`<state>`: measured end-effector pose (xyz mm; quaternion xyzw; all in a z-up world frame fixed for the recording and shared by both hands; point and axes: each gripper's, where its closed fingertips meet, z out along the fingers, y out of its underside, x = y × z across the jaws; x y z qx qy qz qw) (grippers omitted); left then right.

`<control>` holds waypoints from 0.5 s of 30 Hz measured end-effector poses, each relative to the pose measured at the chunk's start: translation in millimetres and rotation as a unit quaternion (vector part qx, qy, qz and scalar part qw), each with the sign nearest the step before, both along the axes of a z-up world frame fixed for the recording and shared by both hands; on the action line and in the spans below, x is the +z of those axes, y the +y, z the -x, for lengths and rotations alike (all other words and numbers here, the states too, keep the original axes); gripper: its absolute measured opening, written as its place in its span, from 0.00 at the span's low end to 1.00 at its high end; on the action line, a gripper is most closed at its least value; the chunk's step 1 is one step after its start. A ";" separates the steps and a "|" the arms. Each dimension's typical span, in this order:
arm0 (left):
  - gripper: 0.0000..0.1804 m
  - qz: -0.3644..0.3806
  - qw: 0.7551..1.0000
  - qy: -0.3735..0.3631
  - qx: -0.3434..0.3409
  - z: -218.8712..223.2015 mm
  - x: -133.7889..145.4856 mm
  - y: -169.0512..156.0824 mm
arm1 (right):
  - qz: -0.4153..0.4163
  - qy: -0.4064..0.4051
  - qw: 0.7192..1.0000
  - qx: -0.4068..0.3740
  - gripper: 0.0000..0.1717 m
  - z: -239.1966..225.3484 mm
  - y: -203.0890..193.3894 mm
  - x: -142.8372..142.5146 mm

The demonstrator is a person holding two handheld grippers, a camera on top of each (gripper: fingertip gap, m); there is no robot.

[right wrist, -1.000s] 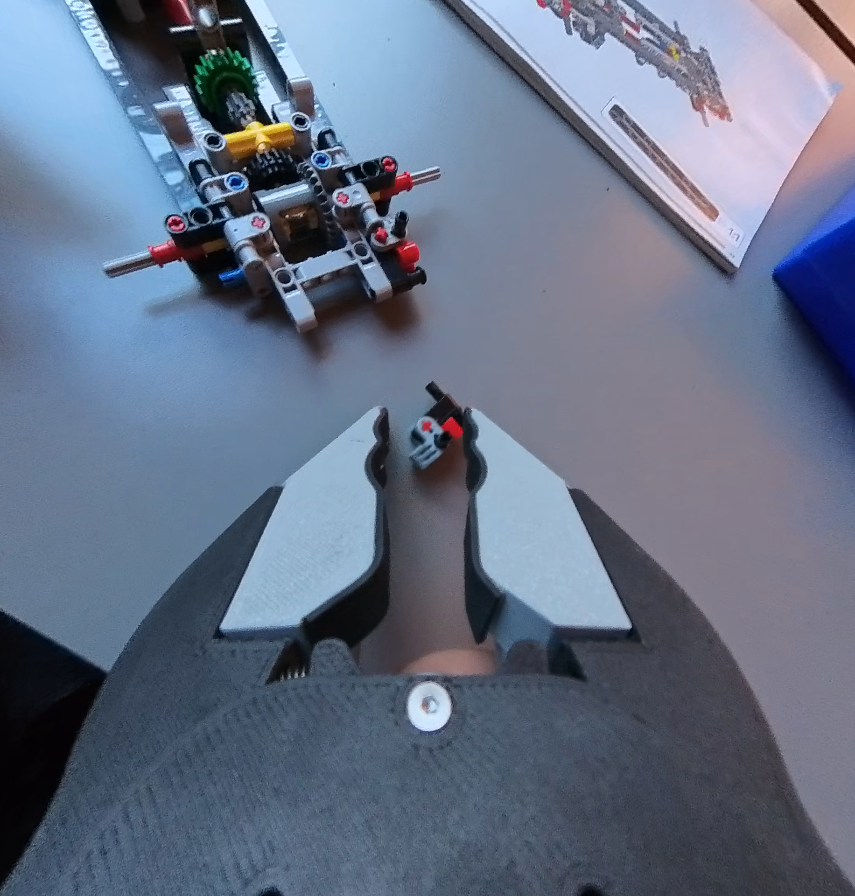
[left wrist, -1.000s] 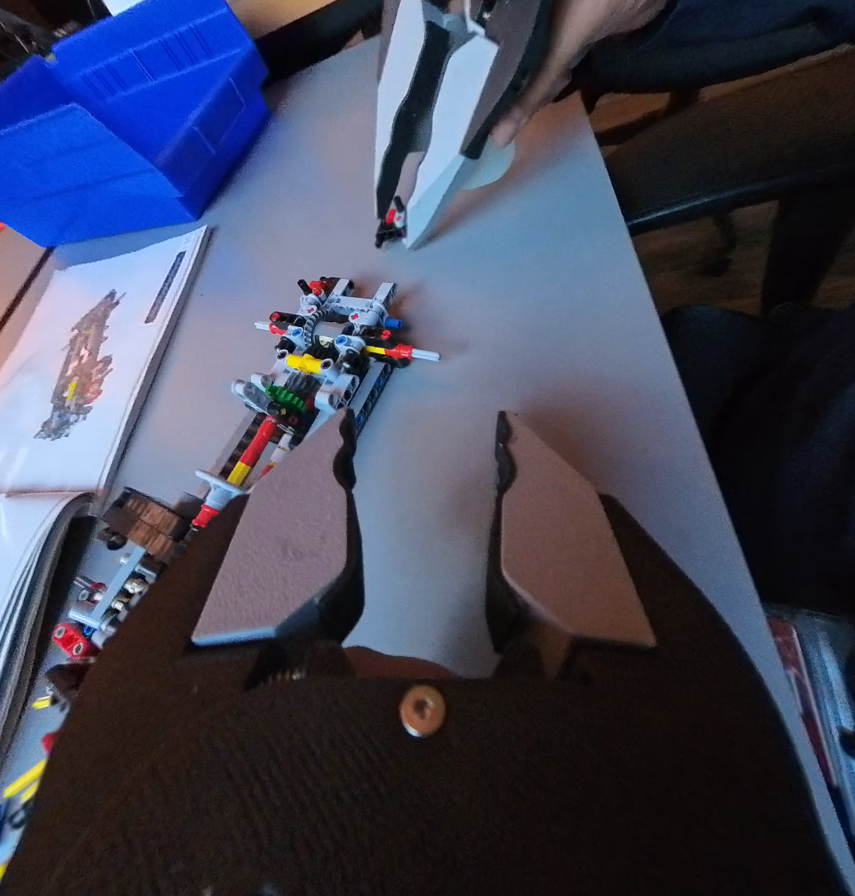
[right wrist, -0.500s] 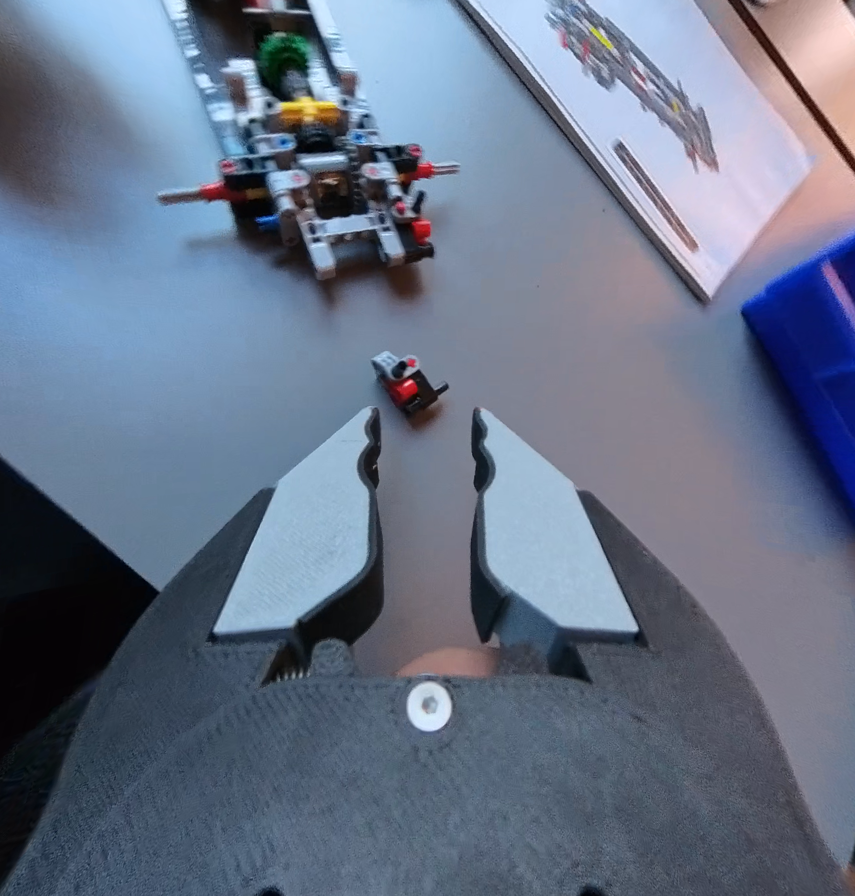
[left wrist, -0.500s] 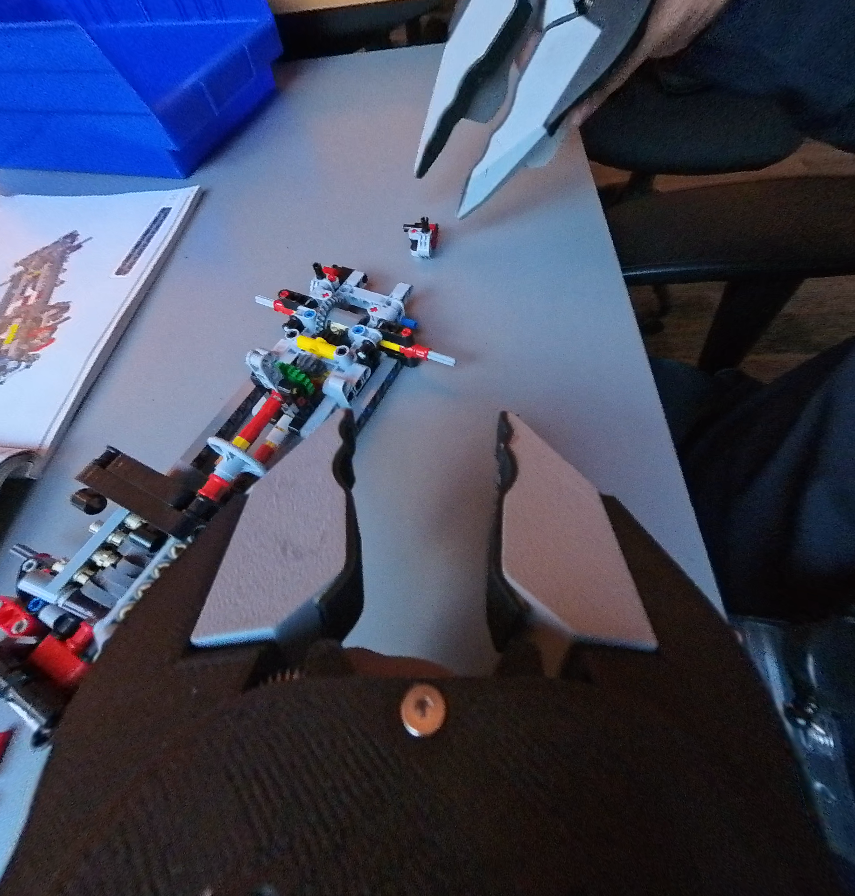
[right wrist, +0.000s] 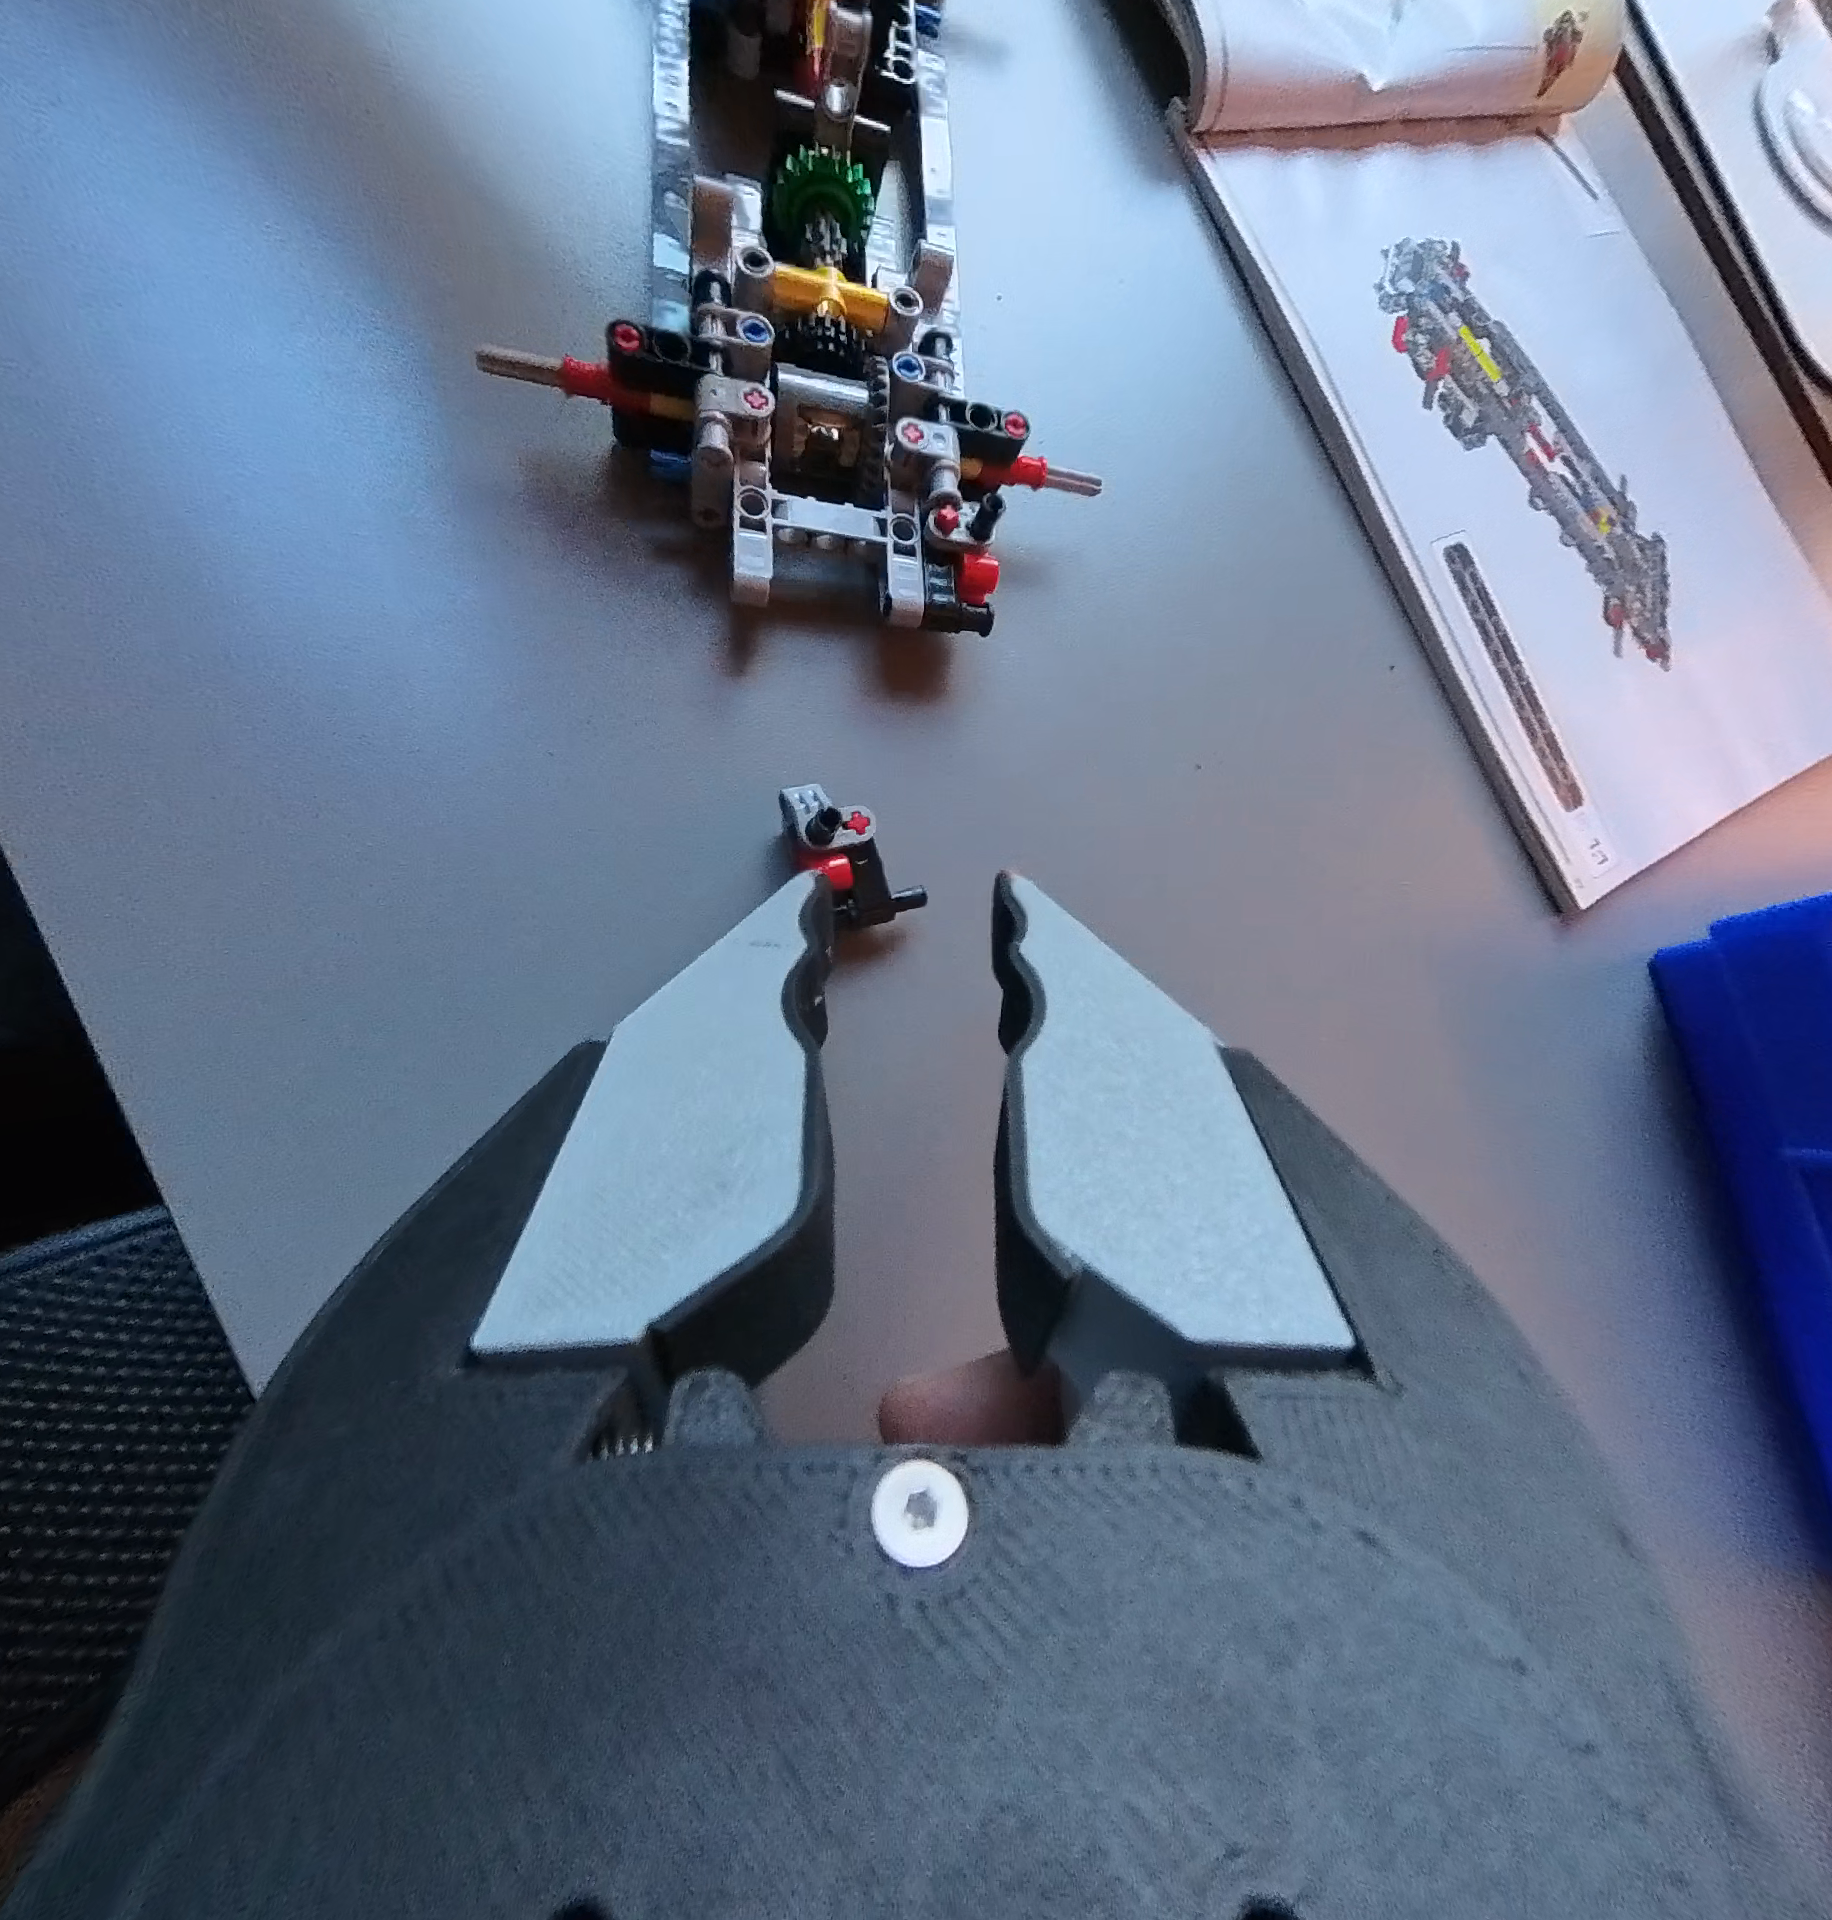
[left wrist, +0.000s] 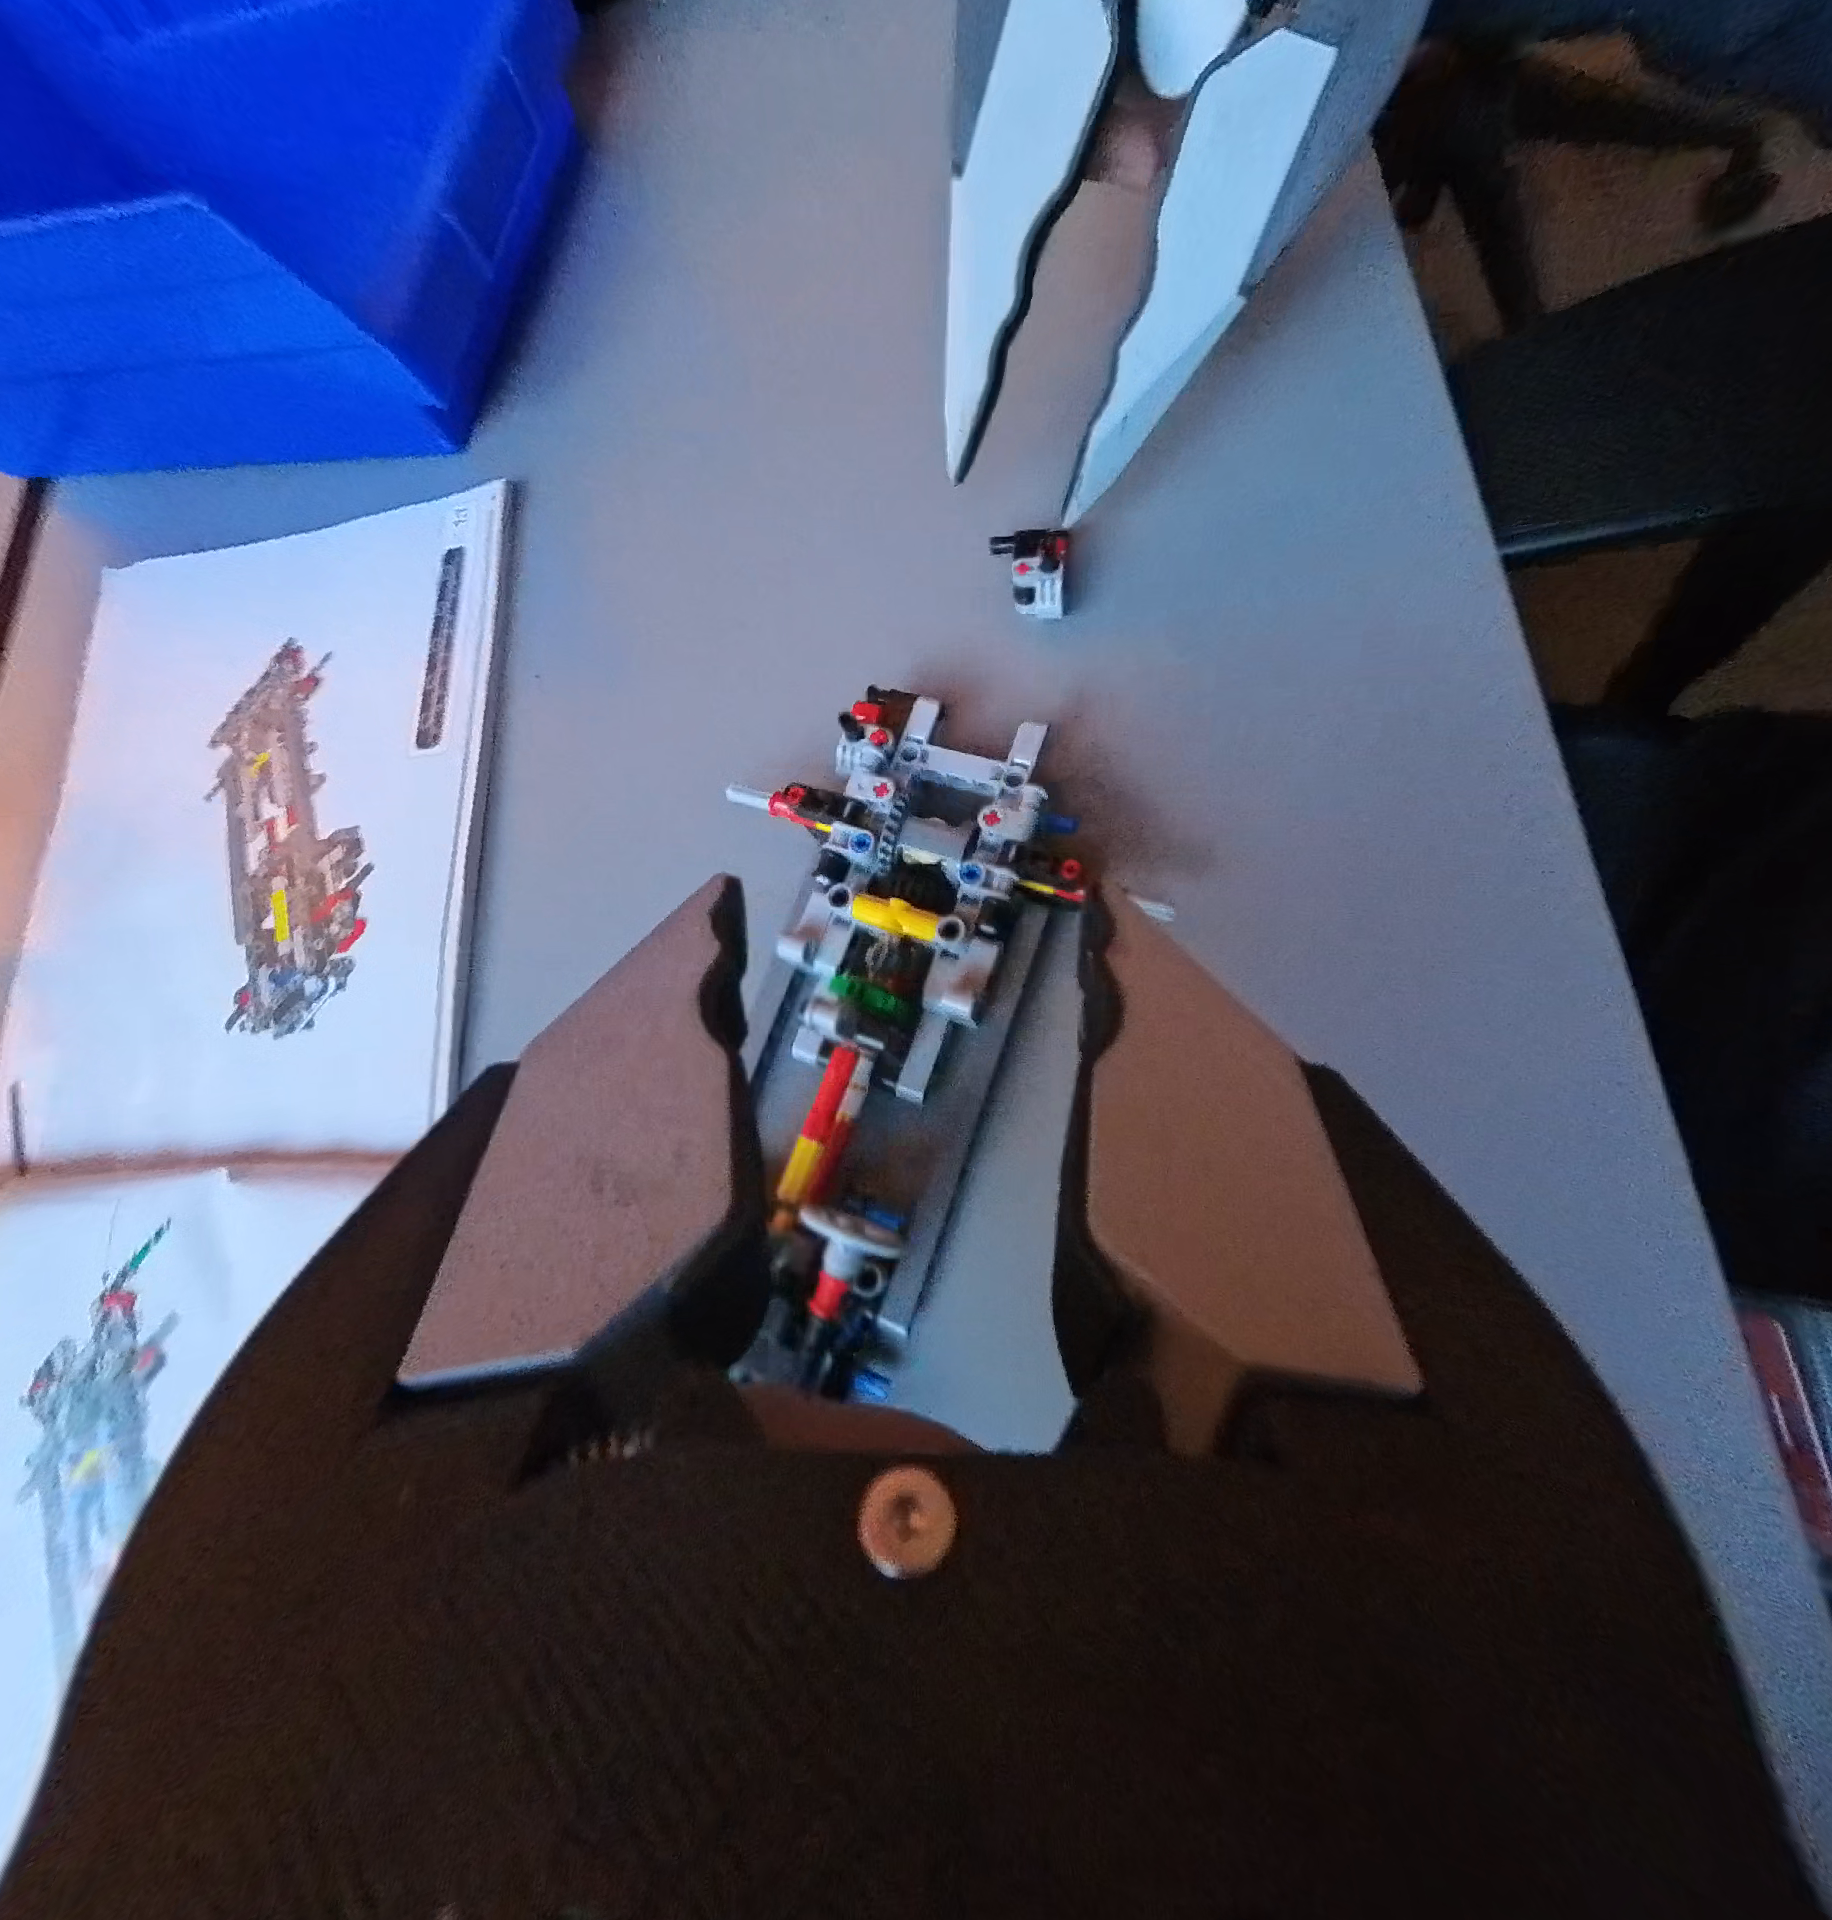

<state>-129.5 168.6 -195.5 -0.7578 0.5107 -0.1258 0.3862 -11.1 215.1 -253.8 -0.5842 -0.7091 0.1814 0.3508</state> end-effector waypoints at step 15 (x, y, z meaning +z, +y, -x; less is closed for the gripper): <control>0.41 0.110 0.979 0.151 -0.080 -12.0 -51.0 17.4 | 0.007 0.041 0.998 0.037 0.12 7.8 -11.4 -11.2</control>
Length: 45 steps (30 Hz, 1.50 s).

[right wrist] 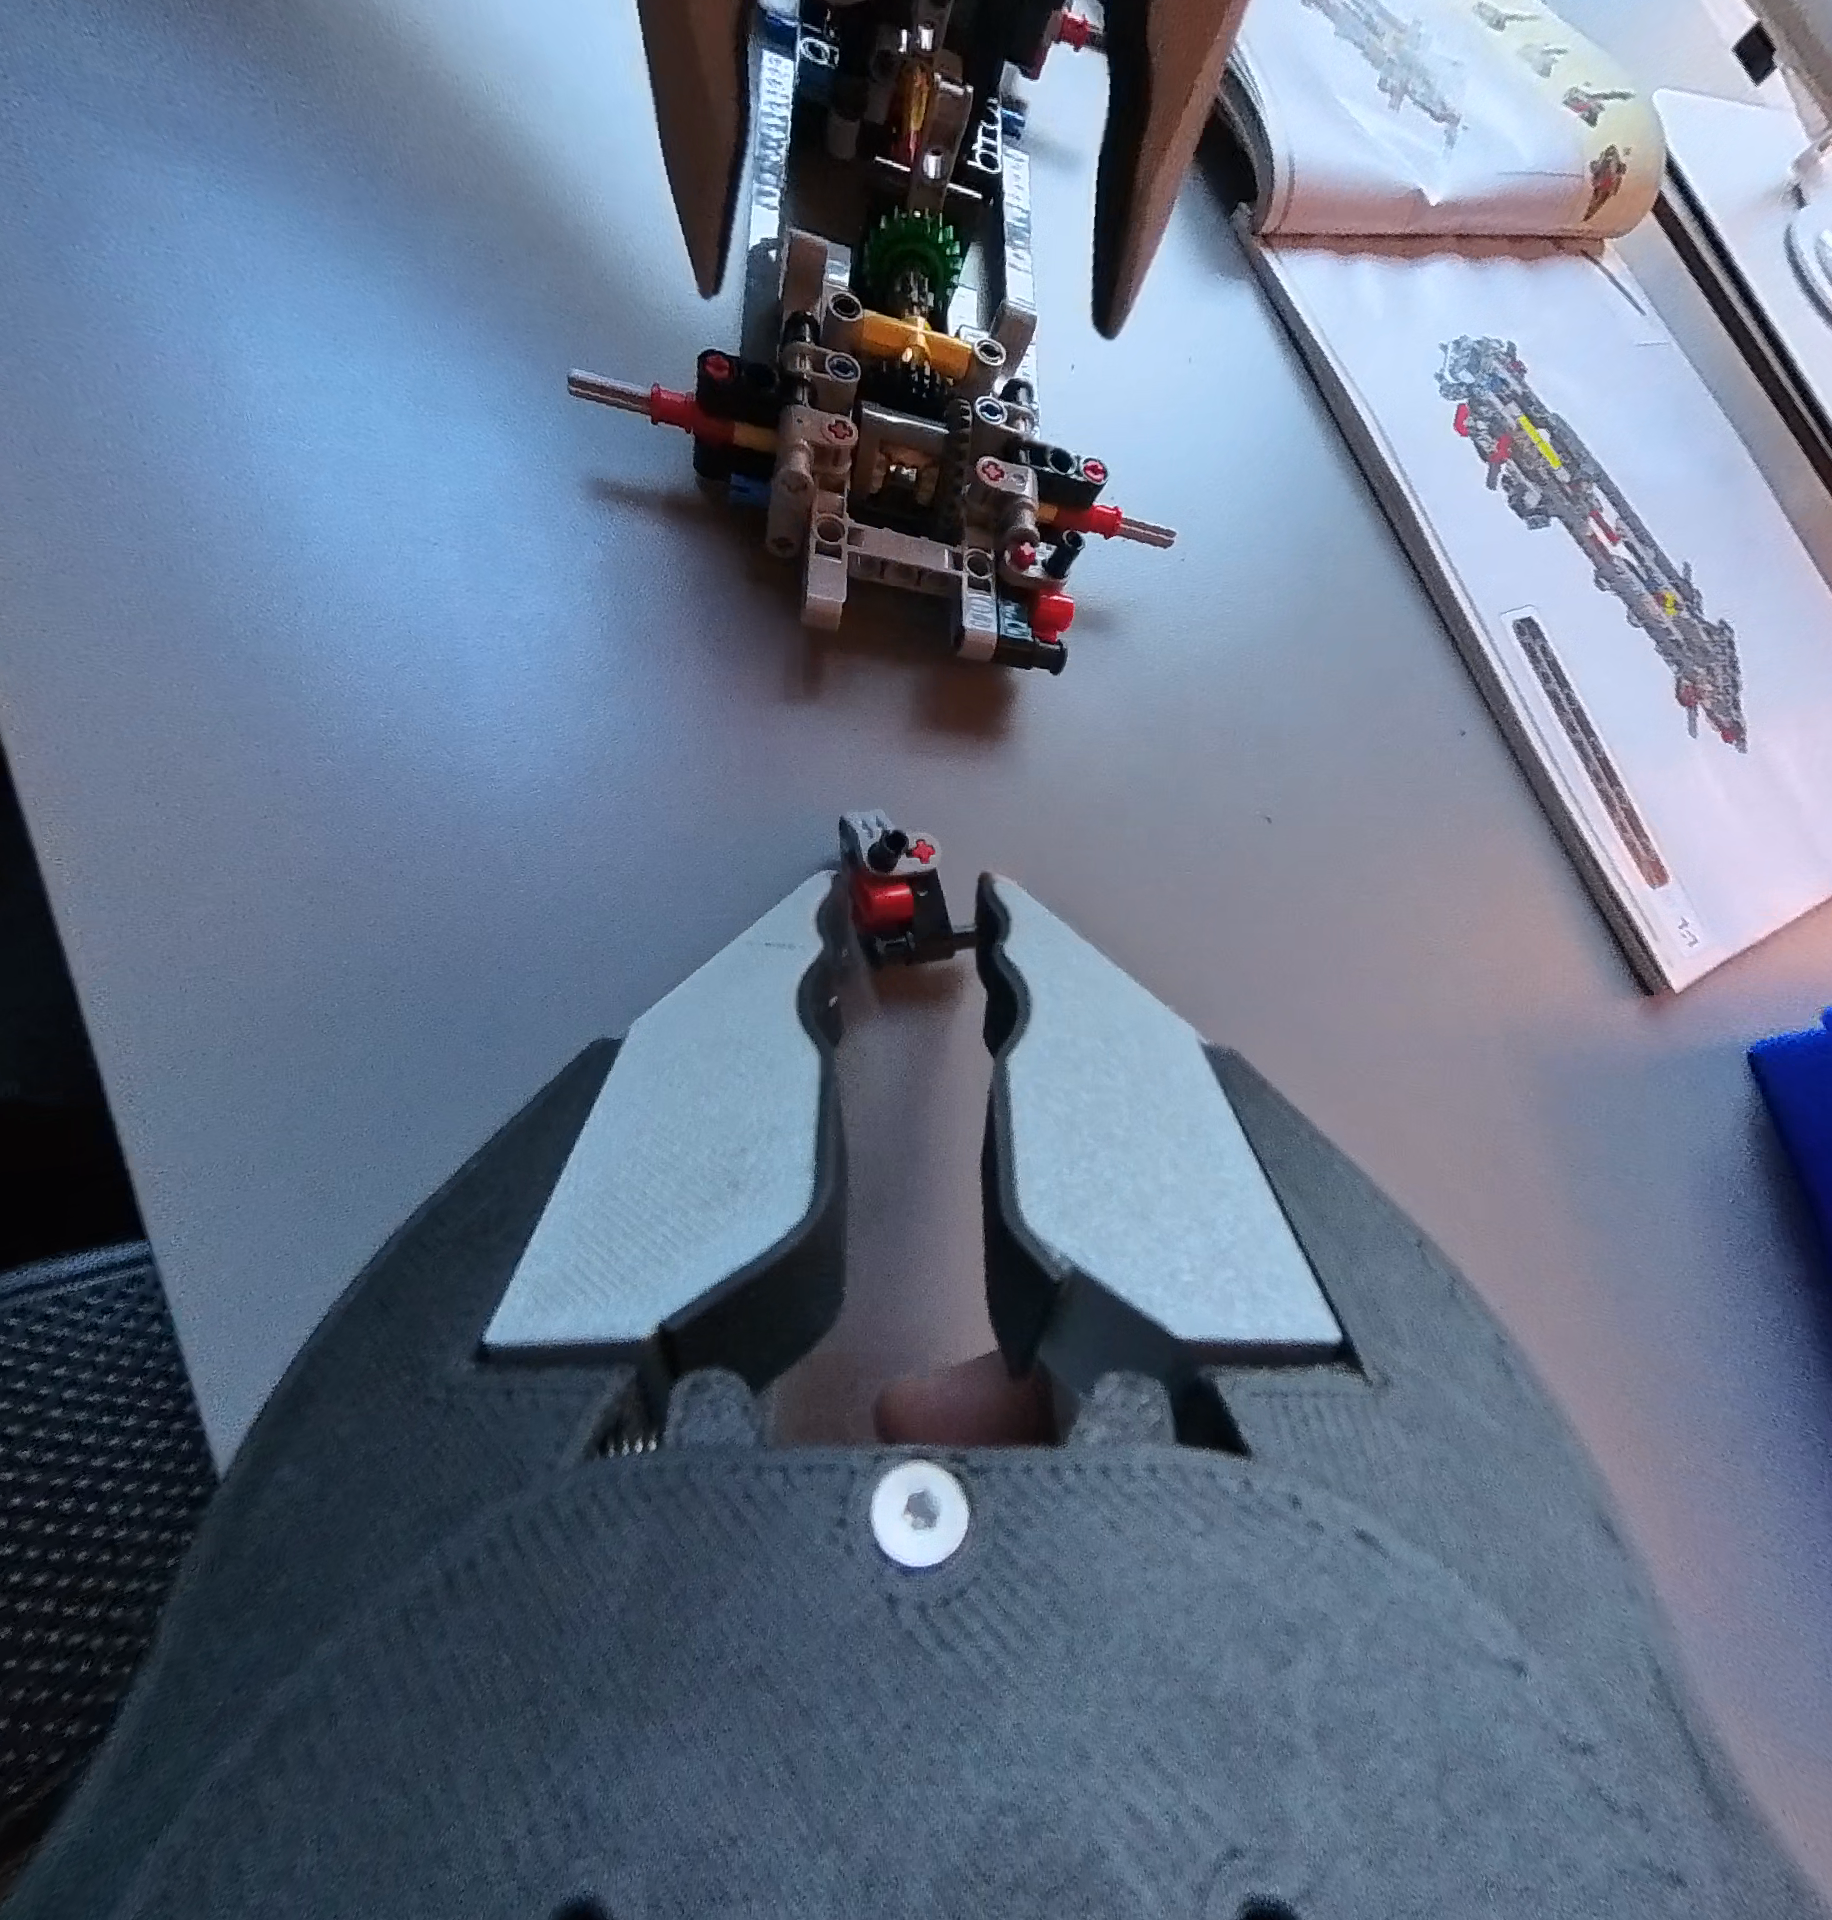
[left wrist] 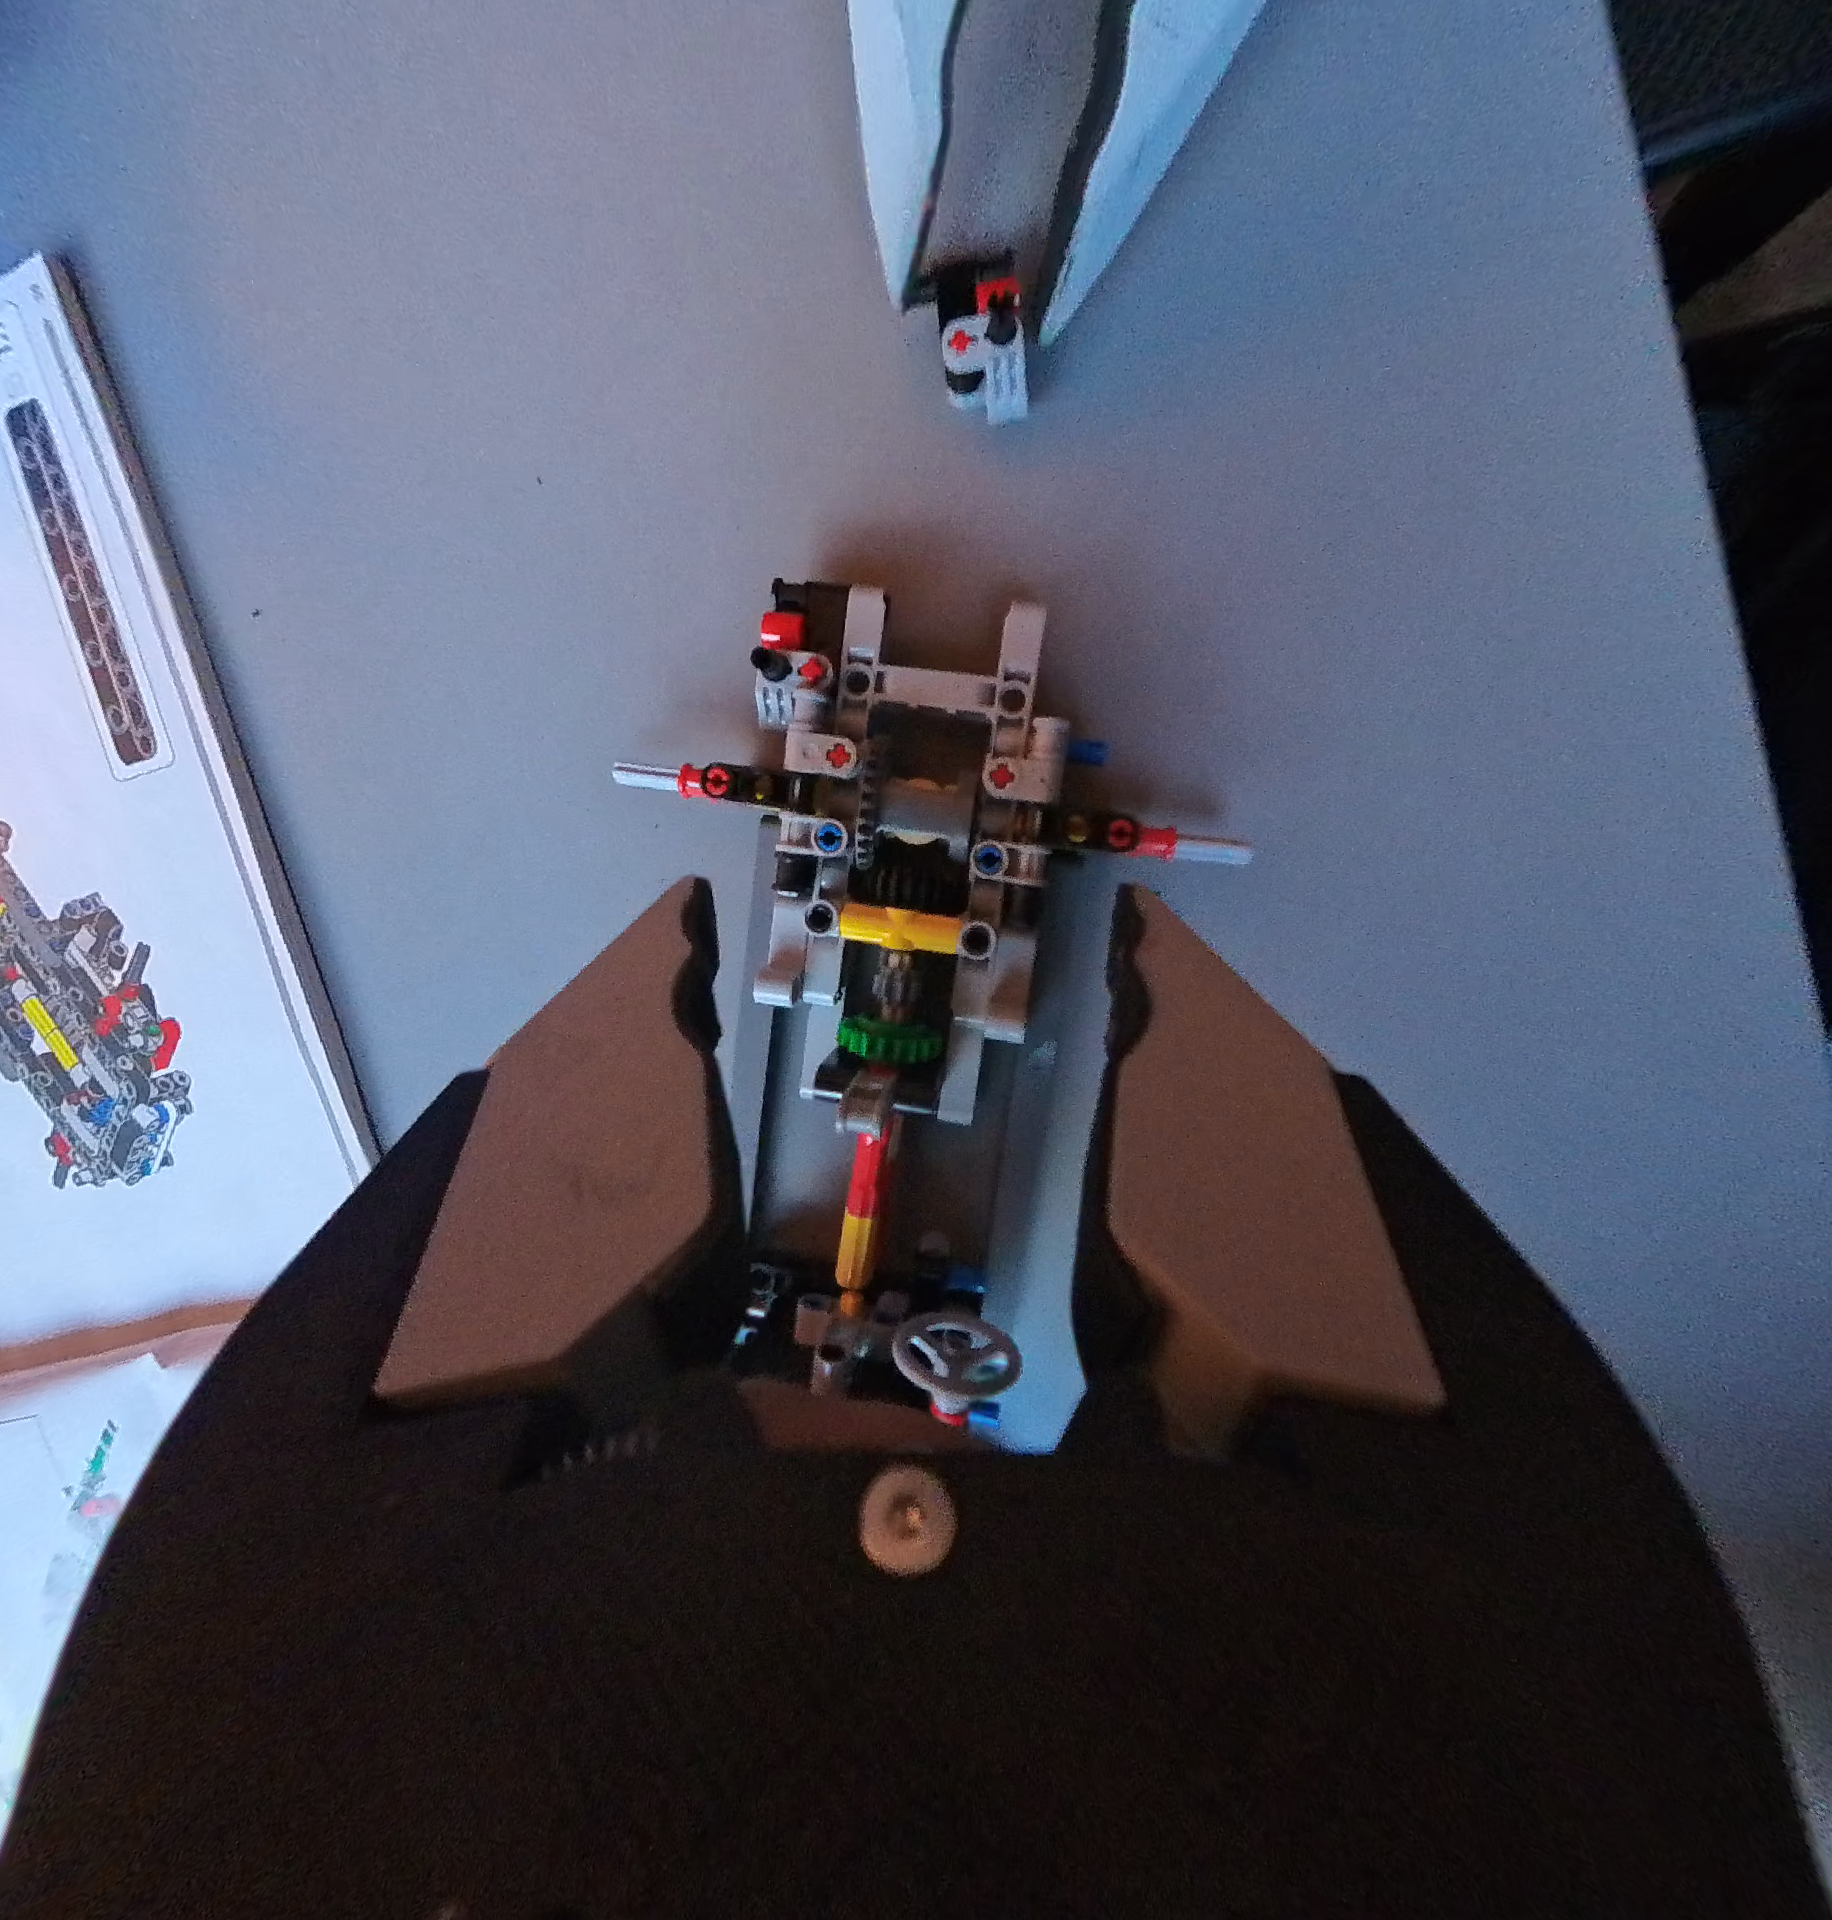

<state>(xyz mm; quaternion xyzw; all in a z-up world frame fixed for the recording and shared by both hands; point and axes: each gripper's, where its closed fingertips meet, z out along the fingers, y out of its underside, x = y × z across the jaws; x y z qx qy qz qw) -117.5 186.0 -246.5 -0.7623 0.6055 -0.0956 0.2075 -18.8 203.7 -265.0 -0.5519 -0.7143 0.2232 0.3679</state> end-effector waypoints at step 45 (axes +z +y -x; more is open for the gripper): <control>0.43 0.021 0.998 0.029 0.061 -0.2 -27.8 11.2 | -0.065 -0.013 0.994 -0.081 0.04 43.9 -27.8 -0.9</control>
